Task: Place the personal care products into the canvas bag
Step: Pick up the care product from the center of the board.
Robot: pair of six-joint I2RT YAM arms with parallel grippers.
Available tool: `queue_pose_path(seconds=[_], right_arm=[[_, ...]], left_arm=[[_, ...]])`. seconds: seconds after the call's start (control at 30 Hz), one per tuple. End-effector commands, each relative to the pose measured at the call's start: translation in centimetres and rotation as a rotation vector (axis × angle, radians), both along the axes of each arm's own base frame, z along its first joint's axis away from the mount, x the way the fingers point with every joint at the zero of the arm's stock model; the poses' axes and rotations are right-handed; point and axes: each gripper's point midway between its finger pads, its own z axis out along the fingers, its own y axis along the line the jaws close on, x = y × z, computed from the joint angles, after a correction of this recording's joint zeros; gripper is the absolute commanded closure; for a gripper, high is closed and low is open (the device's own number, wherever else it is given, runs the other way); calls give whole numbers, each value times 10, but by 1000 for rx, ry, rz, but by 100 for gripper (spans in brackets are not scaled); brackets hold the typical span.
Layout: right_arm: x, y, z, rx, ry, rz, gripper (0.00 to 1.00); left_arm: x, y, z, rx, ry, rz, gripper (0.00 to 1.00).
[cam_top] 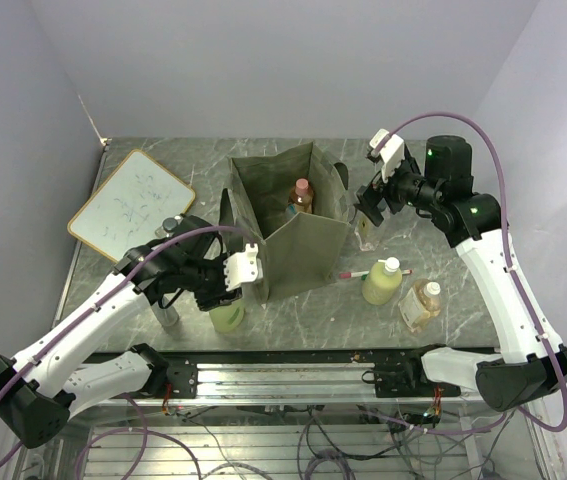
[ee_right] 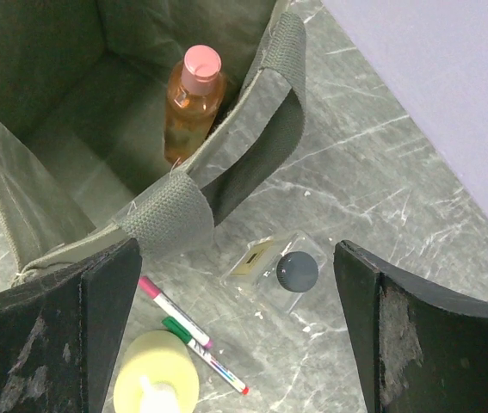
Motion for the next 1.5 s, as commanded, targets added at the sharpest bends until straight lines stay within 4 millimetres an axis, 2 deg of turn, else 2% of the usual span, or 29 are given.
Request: queue_pose_path(seconds=[0.0,0.03,0.07,0.43,0.6,0.8,1.03,1.23,1.33,1.47], right_arm=[[1,1,11,0,-30,19,6],[1,1,11,-1,-31,23,6],[1,2,11,-1,-33,29,6],[-12,19,17,25,-26,159,6],[-19,29,22,45,-17,238,6],[-25,41,26,69,10,321,7],[-36,58,25,79,47,437,8],[-47,86,26,73,59,536,9],[-51,101,21,62,73,574,10],[-47,114,3,43,103,595,12]], left_arm=[[-4,1,11,6,-25,-47,83],[-4,2,13,12,-29,-51,91],[-2,3,17,14,-42,-51,93],[5,10,80,25,-75,26,93],[7,14,124,-48,-147,84,93],[21,23,171,-93,-236,182,93],[43,32,247,-234,-363,353,93],[66,26,302,-371,-440,453,93],[77,21,324,-434,-474,489,93],[93,15,351,-513,-520,526,93]])
